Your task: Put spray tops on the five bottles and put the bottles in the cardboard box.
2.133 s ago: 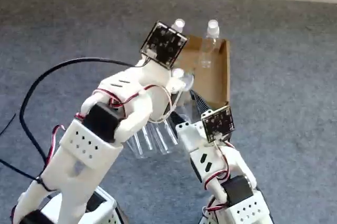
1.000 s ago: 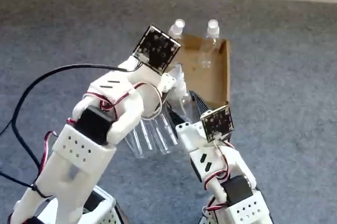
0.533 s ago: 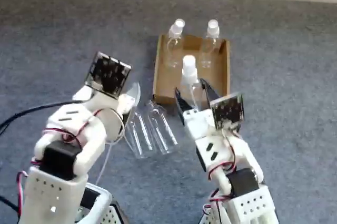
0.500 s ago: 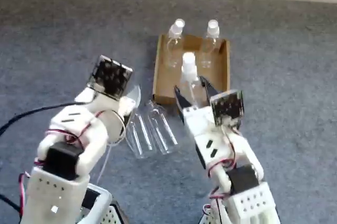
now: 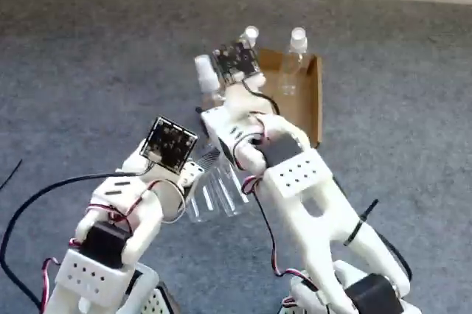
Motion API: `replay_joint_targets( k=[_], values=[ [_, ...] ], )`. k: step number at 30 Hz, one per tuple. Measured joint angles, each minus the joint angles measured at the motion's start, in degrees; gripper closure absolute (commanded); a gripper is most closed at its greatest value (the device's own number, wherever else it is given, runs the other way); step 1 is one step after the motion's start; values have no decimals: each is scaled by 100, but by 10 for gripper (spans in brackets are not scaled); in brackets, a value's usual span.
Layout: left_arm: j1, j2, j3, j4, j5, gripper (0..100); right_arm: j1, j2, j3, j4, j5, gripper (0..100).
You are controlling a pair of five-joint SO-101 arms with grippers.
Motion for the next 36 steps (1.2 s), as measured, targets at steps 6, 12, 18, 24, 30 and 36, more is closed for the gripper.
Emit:
replay_joint_targets(
  k=[6, 12, 18, 24, 30, 36],
  values=[
    [-536, -9, 571, -782, 0, 793, -62, -79, -484, 888, -290, 995],
    [-580, -9, 607, -888, 0, 793, -62, -457, -484, 1380, -290, 995],
    [-316, -299, 290, -229, 0, 789, -62, -536, -484, 1143, -308, 995],
    [-26, -721, 281, 202, 0, 789, -237, -536, -484, 1002, -334, 995],
    [-97, -738, 615, -158, -202, 793, -422, -536, -607, 1319, -334, 995],
    [-281, -765, 712, -396, -255, 793, -422, -536, -1064, 1758, -334, 995]
  ],
)
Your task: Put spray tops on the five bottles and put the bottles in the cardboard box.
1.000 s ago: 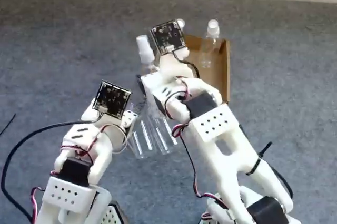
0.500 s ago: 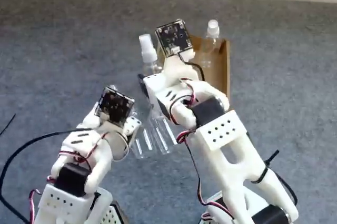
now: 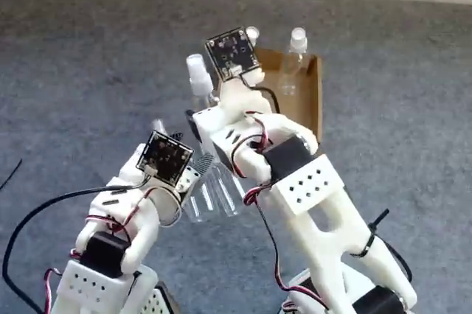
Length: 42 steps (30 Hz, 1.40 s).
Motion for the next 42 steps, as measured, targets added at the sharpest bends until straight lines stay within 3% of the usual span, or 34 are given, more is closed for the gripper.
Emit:
replay_joint_targets(
  k=[11, 19, 27, 42],
  values=[
    [-176, 0, 0, 0, 0, 794, 18, 26, -123, 123, 0, 995],
    [-809, -35, 0, 0, 0, 841, 1002, 360, 246, -2145, 220, 995],
    [-1099, -35, 0, 0, 0, 841, 1125, 1257, 1327, -4229, 624, 995],
    [-1099, -35, 0, 0, 0, 841, 1319, 2356, 1547, -5512, 633, 995]
  ],
)
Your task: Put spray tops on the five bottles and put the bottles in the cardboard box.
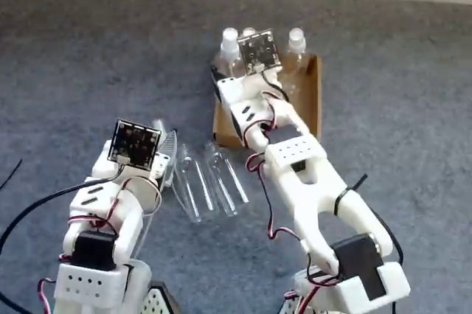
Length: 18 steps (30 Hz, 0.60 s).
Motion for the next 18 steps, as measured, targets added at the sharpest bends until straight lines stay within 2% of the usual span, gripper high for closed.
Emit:
replay_joint_targets(
  k=[18],
  values=[
    [0, 0, 18, 0, 0, 841, 237, 0, 53, 62, 18, 995]
  ],
)
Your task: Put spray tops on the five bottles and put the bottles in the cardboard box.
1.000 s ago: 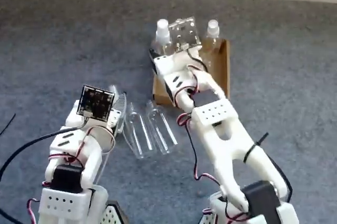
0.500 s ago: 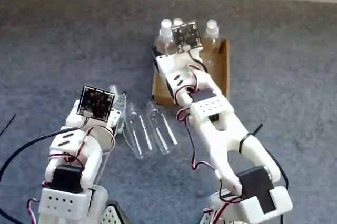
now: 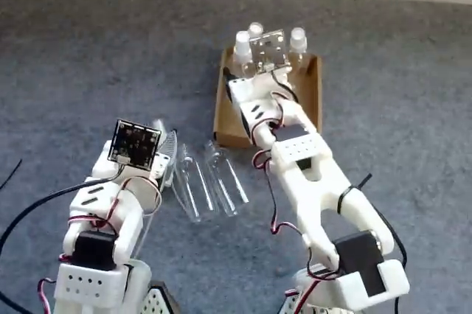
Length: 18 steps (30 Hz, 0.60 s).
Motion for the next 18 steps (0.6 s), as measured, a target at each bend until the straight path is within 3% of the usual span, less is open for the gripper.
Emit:
replay_joint_targets(
  k=[18],
  values=[
    [0, 0, 0, 0, 0, 841, -18, 598, -9, -44, 0, 991]
  ],
)
